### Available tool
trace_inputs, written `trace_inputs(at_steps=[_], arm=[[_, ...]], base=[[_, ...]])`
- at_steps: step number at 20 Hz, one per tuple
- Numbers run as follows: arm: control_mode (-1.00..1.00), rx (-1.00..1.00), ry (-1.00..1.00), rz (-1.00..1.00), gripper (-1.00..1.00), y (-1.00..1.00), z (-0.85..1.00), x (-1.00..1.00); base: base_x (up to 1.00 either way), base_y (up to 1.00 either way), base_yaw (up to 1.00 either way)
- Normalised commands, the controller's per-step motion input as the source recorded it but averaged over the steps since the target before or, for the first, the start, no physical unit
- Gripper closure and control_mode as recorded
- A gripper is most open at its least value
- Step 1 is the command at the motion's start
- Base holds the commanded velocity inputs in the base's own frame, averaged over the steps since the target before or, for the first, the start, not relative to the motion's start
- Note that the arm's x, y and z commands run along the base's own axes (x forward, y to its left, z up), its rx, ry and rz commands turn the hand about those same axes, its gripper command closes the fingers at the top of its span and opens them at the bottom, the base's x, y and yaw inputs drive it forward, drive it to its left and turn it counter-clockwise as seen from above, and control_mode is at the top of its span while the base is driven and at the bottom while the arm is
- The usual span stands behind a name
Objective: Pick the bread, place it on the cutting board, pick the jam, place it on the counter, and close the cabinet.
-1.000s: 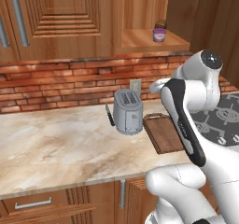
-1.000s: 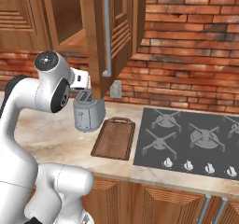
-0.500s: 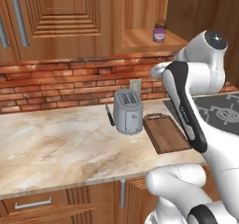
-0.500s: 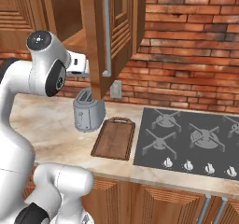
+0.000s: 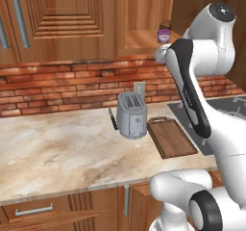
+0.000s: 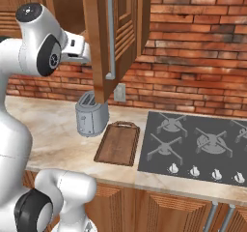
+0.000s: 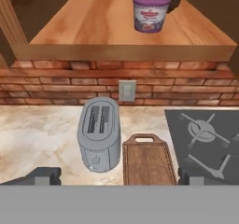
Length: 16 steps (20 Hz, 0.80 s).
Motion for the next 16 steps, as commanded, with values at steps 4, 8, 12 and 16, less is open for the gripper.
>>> trace_inputs(at_steps=[4,8,12,16], arm=[[-1.00,0.00,0.00,-0.01,-1.00,-0.01,0.08,0.10],[-1.00,0.00,0.00,0.00,-1.00,0.00,0.00,0.24],[-1.00,0.00,0.00,0.00,-1.00,-0.02,0.01,0.28],[-1.00,0.00,0.00,0.00,-1.00,-0.11,0.06,0.25]], base=[[0.00,0.00,0.00],[0.00,0.00,0.00],[0.00,0.00,0.00],[0.00,0.00,0.00]])
